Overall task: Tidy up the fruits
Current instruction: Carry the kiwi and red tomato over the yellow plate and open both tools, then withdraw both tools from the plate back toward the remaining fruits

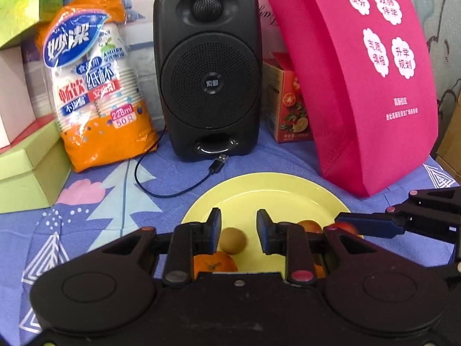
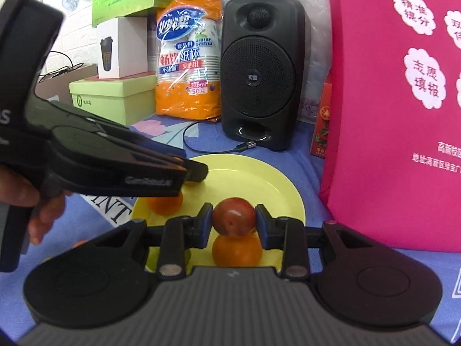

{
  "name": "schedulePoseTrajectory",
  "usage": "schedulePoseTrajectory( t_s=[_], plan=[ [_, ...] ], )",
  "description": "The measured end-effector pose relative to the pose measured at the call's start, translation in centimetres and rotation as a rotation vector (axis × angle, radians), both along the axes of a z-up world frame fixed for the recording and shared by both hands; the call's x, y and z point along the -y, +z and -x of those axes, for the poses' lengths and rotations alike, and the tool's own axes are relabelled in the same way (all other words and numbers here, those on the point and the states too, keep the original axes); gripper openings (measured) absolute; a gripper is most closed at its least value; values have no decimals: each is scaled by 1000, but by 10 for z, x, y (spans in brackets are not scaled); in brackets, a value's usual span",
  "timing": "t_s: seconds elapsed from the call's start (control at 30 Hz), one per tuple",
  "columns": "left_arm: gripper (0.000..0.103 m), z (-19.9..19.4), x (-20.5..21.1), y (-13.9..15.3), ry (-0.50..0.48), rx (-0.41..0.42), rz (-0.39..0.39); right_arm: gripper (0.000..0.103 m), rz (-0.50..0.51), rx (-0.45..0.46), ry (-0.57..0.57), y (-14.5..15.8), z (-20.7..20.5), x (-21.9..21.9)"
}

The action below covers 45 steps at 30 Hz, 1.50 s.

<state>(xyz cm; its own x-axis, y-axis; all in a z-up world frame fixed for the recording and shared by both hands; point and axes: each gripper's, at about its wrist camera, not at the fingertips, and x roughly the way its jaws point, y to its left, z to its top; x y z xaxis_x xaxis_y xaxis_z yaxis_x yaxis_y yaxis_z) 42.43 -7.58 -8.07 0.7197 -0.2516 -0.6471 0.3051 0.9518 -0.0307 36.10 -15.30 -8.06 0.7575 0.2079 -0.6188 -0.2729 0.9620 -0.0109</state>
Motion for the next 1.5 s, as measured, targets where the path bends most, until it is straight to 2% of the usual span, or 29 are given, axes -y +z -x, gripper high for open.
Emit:
schedulePoseTrajectory(
  t_s=[0.03, 0.2, 0.33, 0.47, 0.5, 0.53, 0.63, 0.77, 0.87, 1.07, 1.23, 1.37, 1.5],
  plan=[
    [31, -1, 0, -2, 0, -2, -4, 32, 3, 0, 4, -1, -1, -1],
    [36, 7, -11, -1, 15, 11, -3, 34, 19, 8, 15, 1, 2, -5],
    [36, 20, -24, 5, 24, 18, -3, 36, 28, 20, 19, 5, 9, -5],
    [36, 42, -41, 14, 24, 27, 30, 36, 29, 34, 31, 12, 23, -5],
    [38, 48, -44, 17, 25, 29, 39, 36, 27, 37, 34, 14, 26, -5],
    [44, 56, -48, 19, 30, 36, 48, 39, 26, 43, 34, 16, 30, -6],
    [61, 83, -57, 27, 38, 79, 48, 54, 23, 60, 30, 21, 45, -7],
    [62, 123, -66, 38, 43, 138, 25, 61, 33, 84, 17, 26, 67, -9],
    [68, 151, -71, 40, 41, 158, 51, 63, 17, 86, 10, 26, 84, -10],
    [68, 210, -66, 30, 25, 173, 78, 64, -45, 80, 4, 20, 119, -9],
    [68, 246, -62, 9, 41, 163, 77, 66, -102, 66, -25, 10, 146, -3],
    [67, 254, -62, -10, 85, 138, 45, 66, -158, 50, -20, 1, 165, -5],
    [67, 248, -63, -22, 101, 114, 46, 66, -114, 25, 28, -8, 171, -21]
  ],
)
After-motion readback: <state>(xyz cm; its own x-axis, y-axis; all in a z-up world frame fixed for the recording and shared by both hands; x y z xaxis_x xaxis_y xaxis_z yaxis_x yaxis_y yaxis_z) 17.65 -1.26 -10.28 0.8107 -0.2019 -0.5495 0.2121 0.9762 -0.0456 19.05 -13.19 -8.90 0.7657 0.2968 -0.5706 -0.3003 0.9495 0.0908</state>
